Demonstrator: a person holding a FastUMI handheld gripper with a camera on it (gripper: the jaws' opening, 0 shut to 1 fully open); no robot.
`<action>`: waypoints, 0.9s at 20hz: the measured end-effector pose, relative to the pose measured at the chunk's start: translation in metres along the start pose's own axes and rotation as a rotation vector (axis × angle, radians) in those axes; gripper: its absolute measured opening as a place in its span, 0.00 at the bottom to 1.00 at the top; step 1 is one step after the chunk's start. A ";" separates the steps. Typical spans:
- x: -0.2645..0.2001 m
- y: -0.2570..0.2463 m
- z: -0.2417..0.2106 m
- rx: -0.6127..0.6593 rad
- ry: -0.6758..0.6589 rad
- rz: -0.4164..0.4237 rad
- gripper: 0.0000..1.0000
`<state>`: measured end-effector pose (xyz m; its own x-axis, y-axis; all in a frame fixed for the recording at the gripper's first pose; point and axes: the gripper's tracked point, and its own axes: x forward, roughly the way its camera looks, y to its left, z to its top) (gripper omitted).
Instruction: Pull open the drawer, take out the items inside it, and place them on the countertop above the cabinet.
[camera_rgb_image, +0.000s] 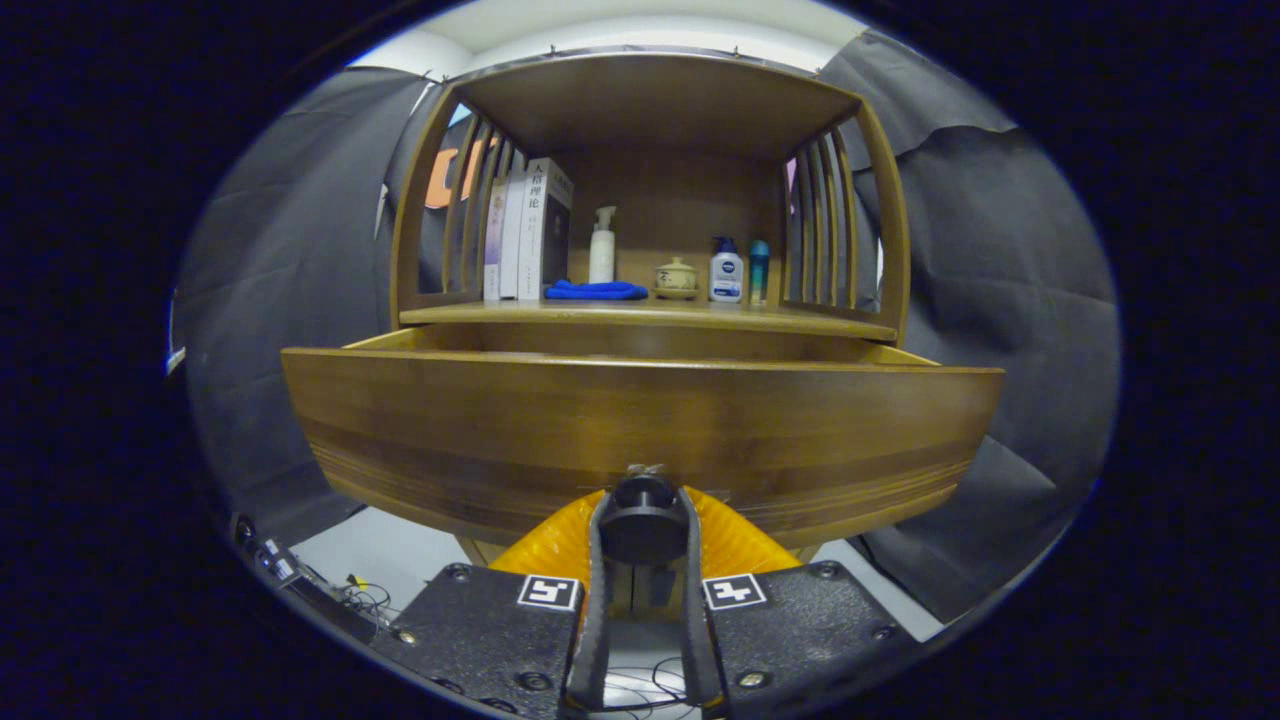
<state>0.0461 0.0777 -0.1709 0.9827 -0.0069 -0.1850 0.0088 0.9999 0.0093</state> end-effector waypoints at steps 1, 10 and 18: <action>-0.003 0.000 -0.003 0.002 0.004 -0.001 0.32; -0.023 0.004 -0.012 -0.002 -0.002 0.002 0.32; -0.028 -0.002 -0.004 0.010 -0.033 -0.014 0.54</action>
<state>0.0176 0.0764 -0.1697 0.9880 -0.0209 -0.1527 0.0238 0.9996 0.0168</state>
